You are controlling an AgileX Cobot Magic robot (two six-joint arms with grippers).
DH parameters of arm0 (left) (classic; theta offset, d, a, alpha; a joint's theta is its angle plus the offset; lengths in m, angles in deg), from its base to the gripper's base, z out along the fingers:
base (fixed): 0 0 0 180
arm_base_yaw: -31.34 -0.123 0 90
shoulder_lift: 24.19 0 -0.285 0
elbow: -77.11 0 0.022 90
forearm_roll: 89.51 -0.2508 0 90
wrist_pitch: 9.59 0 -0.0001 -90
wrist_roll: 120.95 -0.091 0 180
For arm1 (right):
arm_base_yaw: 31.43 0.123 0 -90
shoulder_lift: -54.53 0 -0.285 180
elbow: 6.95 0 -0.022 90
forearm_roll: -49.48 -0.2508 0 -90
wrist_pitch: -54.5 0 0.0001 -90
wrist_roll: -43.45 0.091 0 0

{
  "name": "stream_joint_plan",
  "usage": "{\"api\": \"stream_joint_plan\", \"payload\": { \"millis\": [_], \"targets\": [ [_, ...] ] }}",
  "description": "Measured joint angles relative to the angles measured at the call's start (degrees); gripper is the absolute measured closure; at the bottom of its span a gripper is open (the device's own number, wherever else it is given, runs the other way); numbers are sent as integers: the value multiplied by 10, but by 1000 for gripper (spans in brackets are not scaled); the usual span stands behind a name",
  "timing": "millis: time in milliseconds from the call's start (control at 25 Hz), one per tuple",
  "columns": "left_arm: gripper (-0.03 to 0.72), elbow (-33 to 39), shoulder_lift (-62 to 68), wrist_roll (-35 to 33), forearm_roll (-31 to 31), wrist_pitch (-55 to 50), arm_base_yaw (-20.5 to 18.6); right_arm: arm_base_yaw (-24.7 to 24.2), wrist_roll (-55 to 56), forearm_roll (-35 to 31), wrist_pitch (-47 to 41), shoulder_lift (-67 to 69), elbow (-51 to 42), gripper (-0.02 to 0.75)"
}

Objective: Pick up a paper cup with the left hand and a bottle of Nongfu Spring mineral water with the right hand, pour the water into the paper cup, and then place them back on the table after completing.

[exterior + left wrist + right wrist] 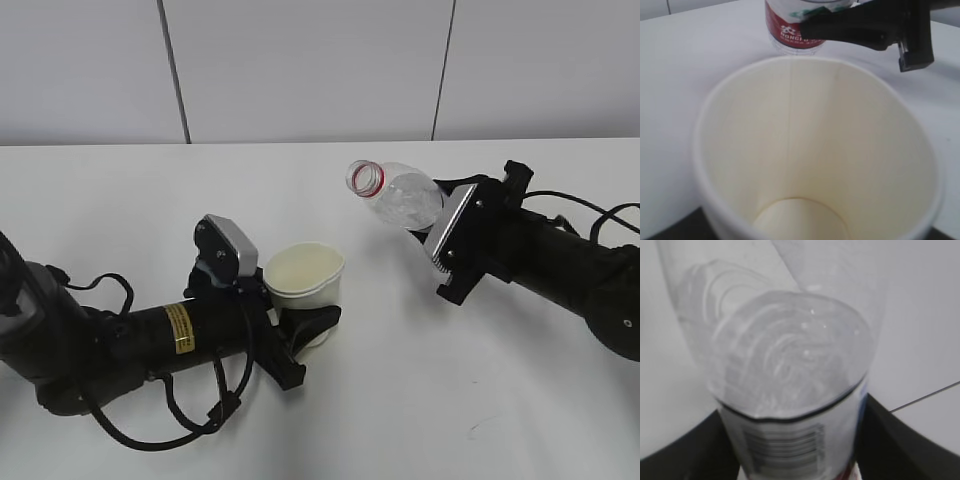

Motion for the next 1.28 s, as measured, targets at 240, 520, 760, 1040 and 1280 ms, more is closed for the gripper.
{"api": "stream_joint_plan", "payload": {
  "millis": [240, 520, 760, 1040, 1280],
  "targets": [
    [332, 0, 0, 0, 0, 0, 18, 0, -65, 0, 11, 0, 0, 286],
    [332, 0, 0, 0, -1, 0, 34, 0, -111, -6, 18, 0, 0, 286],
    [332, 0, 0, 0, -1, 0, 36, 0, -163, -8, 21, 0, 0, 286],
    [332, 0, 0, 0, -1, 0, 36, 0, -217, -19, 32, 0, 0, 286],
    [332, 0, 0, 0, -1, 0, 36, 0, -239, -24, 46, 0, 0, 286]
  ]
}}
